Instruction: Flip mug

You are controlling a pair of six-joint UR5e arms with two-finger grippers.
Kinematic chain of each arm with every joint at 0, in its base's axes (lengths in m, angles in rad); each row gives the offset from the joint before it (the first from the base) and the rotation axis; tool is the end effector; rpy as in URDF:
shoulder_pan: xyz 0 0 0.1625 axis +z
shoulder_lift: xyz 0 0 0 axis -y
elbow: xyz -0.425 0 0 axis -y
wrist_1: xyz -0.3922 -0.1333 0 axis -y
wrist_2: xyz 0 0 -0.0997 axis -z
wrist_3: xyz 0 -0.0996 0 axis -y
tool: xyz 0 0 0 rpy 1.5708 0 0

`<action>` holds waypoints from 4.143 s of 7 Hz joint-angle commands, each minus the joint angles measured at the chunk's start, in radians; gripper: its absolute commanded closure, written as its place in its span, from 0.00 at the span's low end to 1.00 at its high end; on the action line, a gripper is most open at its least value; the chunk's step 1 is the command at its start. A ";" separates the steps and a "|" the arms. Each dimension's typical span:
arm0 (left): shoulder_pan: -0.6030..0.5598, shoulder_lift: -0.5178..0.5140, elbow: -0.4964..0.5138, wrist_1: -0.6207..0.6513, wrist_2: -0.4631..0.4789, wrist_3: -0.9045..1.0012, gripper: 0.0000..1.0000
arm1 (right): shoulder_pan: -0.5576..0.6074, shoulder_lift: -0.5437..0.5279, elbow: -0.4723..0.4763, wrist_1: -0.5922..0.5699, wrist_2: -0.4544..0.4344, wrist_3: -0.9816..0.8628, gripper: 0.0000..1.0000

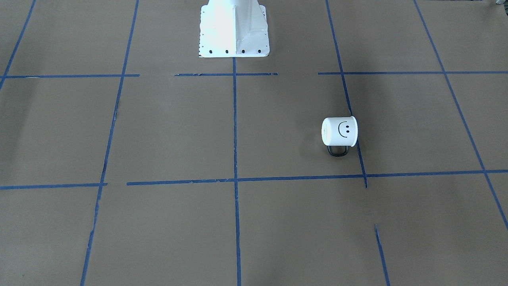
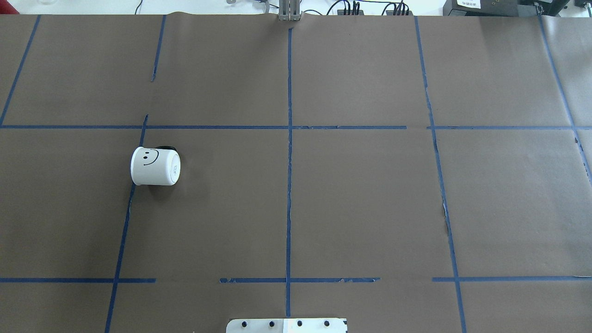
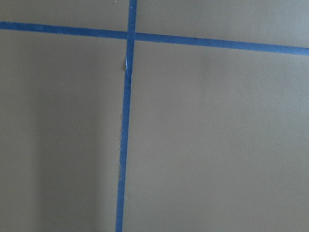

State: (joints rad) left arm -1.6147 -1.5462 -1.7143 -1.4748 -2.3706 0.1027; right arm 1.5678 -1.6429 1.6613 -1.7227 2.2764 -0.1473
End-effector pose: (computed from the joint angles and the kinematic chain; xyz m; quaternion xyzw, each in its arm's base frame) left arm -0.0829 -0.4771 0.6079 0.0390 0.3875 0.0315 0.9205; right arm 0.0674 -0.4504 0.6676 -0.0376 -0.3484 -0.0473 0.9354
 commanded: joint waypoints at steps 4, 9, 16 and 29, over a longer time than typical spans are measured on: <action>0.001 0.001 -0.014 0.030 -0.004 0.014 0.00 | 0.000 0.000 0.000 0.000 0.000 0.000 0.00; 0.010 0.017 -0.025 -0.131 -0.124 0.006 0.00 | 0.000 0.000 0.000 0.000 0.000 0.000 0.00; 0.479 0.043 -0.014 -1.001 0.031 -1.357 0.00 | 0.000 0.000 0.000 0.000 0.000 0.000 0.00; 0.829 -0.155 0.444 -2.041 0.418 -2.052 0.00 | 0.000 0.000 -0.002 0.000 0.000 0.000 0.00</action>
State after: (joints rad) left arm -0.8107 -1.6895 -1.2969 -3.4893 -1.9750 -1.9481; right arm 1.5677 -1.6429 1.6600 -1.7227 2.2764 -0.1473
